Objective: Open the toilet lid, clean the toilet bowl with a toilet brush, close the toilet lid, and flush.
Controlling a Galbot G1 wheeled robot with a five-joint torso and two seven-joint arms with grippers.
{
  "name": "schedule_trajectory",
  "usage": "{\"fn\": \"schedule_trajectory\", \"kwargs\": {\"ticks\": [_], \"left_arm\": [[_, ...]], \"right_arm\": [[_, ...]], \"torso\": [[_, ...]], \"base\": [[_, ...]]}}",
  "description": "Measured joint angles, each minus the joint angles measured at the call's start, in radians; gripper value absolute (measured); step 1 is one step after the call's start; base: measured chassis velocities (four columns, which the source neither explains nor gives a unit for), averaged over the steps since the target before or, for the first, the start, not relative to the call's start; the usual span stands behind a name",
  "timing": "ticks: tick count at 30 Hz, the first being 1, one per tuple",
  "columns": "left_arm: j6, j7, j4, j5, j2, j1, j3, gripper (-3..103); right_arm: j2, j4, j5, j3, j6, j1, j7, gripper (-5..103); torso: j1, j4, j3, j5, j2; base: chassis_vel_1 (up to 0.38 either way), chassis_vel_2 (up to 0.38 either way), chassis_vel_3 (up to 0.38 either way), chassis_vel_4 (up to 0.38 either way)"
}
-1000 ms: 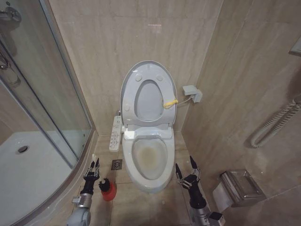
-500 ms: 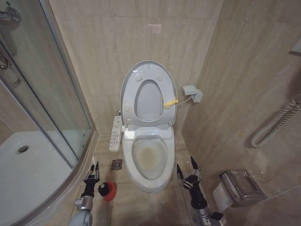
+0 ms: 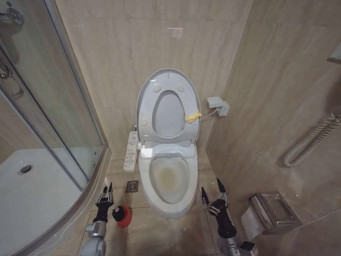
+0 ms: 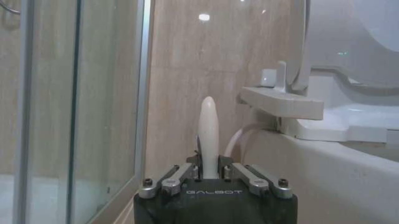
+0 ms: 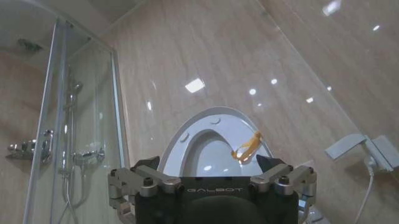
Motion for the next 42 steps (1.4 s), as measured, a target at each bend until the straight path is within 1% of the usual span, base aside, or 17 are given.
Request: {"fn": "schedule_trajectory", "kwargs": {"ticks": [5,13,18,30,35,37,42], "left_arm": [[0.000,0.002,0.020,0.005,-0.004,-0.015,-0.001,18],[0.001,0.003,0.065,0.010,-0.013,-0.045,0.003,18],[0.001,0.003,0.070,0.008,-0.028,-0.058,0.014,18],[0.002,-0.001,0.106,0.024,-0.033,-0.075,0.020,18],[0.002,-0.017,0.109,0.041,-0.040,-0.070,0.021,18],[0.003,-0.037,0.109,0.056,-0.043,-0.059,0.020,18],[0.004,-0.056,0.108,0.066,-0.042,-0.047,0.017,18]], "right_arm": [[-0.005,-0.007,0.010,0.000,0.002,0.001,-0.006,100],[-0.011,-0.021,0.019,0.002,0.003,0.010,-0.011,100],[-0.011,-0.032,0.019,-0.002,0.003,0.020,-0.011,100],[-0.018,-0.051,0.025,-0.002,0.003,0.031,-0.011,100],[-0.021,-0.056,0.031,-0.002,0.003,0.031,-0.017,100],[-0.023,-0.057,0.034,-0.002,0.003,0.030,-0.019,100],[-0.026,-0.057,0.036,-0.001,0.003,0.029,-0.020,100]], "torso": [[0.000,-0.0004,0.000,-0.0001,0.000],[0.000,-0.0002,0.000,0.0000,0.000],[0.000,-0.0003,0.000,-0.0001,0.000],[0.000,-0.0003,0.000,0.0000,0.000],[0.000,-0.0004,0.000,0.0000,0.000],[0.000,-0.0002,0.000,-0.0001,0.000],[0.000,-0.0002,0.000,-0.0002,0.000]], "base": [[0.000,0.000,0.000,0.000],[0.000,0.000,0.000,0.000],[0.000,0.000,0.000,0.000],[0.000,0.000,0.000,0.000],[0.000,0.000,0.000,0.000],[0.000,0.000,0.000,0.000],[0.000,0.000,0.000,0.000]]}}
